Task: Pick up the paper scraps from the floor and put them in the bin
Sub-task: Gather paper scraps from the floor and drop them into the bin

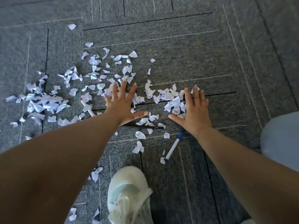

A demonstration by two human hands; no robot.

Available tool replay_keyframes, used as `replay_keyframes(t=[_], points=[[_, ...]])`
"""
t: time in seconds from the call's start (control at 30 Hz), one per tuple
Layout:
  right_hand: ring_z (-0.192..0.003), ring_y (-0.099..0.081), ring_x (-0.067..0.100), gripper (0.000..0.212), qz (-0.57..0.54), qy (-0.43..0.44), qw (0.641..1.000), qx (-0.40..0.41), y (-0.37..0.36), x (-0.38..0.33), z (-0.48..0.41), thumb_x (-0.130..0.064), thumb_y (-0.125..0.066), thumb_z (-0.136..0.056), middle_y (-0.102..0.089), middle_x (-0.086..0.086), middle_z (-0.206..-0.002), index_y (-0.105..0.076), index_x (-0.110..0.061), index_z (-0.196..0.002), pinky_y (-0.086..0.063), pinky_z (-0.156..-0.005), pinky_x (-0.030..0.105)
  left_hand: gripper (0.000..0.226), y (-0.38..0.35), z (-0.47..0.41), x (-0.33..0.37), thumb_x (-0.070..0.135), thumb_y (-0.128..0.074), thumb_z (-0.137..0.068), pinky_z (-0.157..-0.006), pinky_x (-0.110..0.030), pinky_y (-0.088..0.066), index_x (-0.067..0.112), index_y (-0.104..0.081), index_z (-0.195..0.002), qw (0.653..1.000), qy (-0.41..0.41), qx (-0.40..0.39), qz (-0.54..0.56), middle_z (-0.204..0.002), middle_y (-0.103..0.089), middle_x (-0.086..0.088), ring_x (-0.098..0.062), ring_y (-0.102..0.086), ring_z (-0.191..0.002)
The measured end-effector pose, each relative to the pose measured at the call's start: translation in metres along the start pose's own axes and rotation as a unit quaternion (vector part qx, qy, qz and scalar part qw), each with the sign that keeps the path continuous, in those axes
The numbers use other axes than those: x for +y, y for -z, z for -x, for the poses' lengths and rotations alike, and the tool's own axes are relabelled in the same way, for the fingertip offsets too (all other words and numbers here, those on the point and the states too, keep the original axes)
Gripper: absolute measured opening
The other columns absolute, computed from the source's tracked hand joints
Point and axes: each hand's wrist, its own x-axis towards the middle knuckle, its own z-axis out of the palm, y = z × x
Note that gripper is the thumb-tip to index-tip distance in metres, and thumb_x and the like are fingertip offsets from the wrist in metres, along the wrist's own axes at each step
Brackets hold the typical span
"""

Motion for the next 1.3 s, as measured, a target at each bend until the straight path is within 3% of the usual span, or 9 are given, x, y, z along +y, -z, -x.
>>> replay_keyframes(t=[0.27,0.4,0.47,0.6,0.7,0.9,1.0,1.17,1.3], points=[[-0.142,0.006,0.031,0.094,0.030,0.121,0.992,-0.011,0.007,-0.027,-0.042,-0.069,-0.040,-0.076,0.010,0.013,-0.155,0.005,-0.024,-0.146,0.000,-0.114,0.044,0.085,-0.003,-0.020,0.015,0.065,-0.032,-0.084,-0.111,-0.049,0.000,0.028,0.017,-0.143,0.994,-0.104,0.045,-0.008,-0.154,0.016,-0.004,-0.029,0.016,-0.140],[-0.114,-0.048,0.040,0.060,0.041,0.174,0.981,0.078,0.005,-0.035,-0.045,-0.054,-0.049,-0.079,-0.050,0.019,-0.128,-0.053,-0.012,-0.122,-0.044,-0.095,0.053,0.063,0.003,-0.027,0.020,0.052,-0.031,-0.092,-0.112,-0.048,-0.015,0.026,-0.011,-0.145,0.984,-0.153,0.076,-0.043,-0.152,-0.012,-0.006,-0.032,-0.012,-0.137],[-0.093,-0.056,0.037,0.044,0.045,0.185,0.975,0.117,0.000,-0.033,-0.042,-0.045,-0.057,-0.079,-0.059,0.018,-0.106,-0.060,-0.008,-0.103,-0.052,-0.078,0.047,0.047,0.003,-0.025,0.024,0.041,-0.036,-0.094,-0.107,-0.045,-0.027,0.021,-0.034,-0.137,0.978,-0.174,0.111,-0.026,-0.141,-0.032,-0.008,-0.030,-0.028,-0.128],[-0.069,-0.055,0.026,0.027,-0.006,0.193,0.971,0.138,-0.004,-0.032,-0.035,-0.024,-0.072,-0.077,-0.057,0.015,-0.084,-0.057,-0.004,-0.087,-0.046,-0.047,0.028,0.033,-0.004,-0.016,0.033,0.006,-0.048,-0.089,-0.097,-0.037,-0.043,0.013,-0.047,-0.121,0.978,-0.161,0.133,0.032,-0.121,-0.046,-0.007,-0.023,-0.042,-0.112],[-0.051,-0.051,0.022,0.022,-0.063,0.197,0.968,0.142,-0.003,-0.028,-0.026,-0.017,-0.073,-0.078,-0.058,0.012,-0.075,-0.058,-0.002,-0.084,-0.038,-0.037,0.024,0.029,0.000,-0.012,0.037,-0.004,-0.044,-0.086,-0.079,-0.029,-0.047,0.009,-0.048,-0.112,0.980,-0.147,0.119,0.057,-0.110,-0.051,-0.005,-0.019,-0.047,-0.098],[-0.049,-0.051,0.025,0.016,-0.125,0.139,0.971,0.149,0.051,-0.009,0.012,-0.015,-0.068,-0.083,-0.062,0.012,-0.075,-0.059,-0.002,-0.085,-0.034,-0.043,0.025,0.021,0.037,0.003,0.063,0.004,-0.049,-0.089,-0.067,-0.032,-0.047,0.014,-0.047,-0.107,0.979,-0.149,0.106,0.088,-0.101,-0.060,-0.006,-0.022,-0.057,-0.083],[-0.055,-0.058,0.032,0.018,-0.148,0.116,0.968,0.169,0.096,0.006,0.034,-0.020,-0.063,-0.085,-0.064,0.014,-0.077,-0.057,-0.002,-0.082,-0.046,-0.043,0.033,0.016,0.079,0.017,0.090,0.011,-0.048,-0.092,-0.069,-0.035,-0.047,0.011,-0.048,-0.108,0.975,-0.169,0.112,0.092,-0.102,-0.060,-0.009,-0.027,-0.057,-0.083],[-0.054,-0.061,0.033,0.024,-0.157,0.160,0.942,0.251,0.188,0.017,0.085,-0.030,-0.053,-0.086,-0.066,0.012,-0.075,-0.055,-0.007,-0.078,-0.047,-0.042,0.030,0.017,0.152,0.049,0.148,0.022,-0.047,-0.094,-0.065,-0.034,-0.040,0.009,-0.053,-0.104,0.959,-0.204,0.164,0.110,-0.102,-0.062,-0.015,-0.033,-0.057,-0.084],[-0.065,-0.064,0.036,0.021,-0.176,0.140,0.930,0.291,0.250,0.041,0.134,-0.031,-0.049,-0.087,-0.067,0.016,-0.082,-0.048,-0.016,-0.072,-0.052,-0.051,0.040,0.022,0.199,0.086,0.202,0.025,-0.046,-0.095,-0.063,-0.033,-0.036,0.007,-0.056,-0.102,0.944,-0.235,0.194,0.127,-0.100,-0.062,-0.016,-0.034,-0.058,-0.085]])
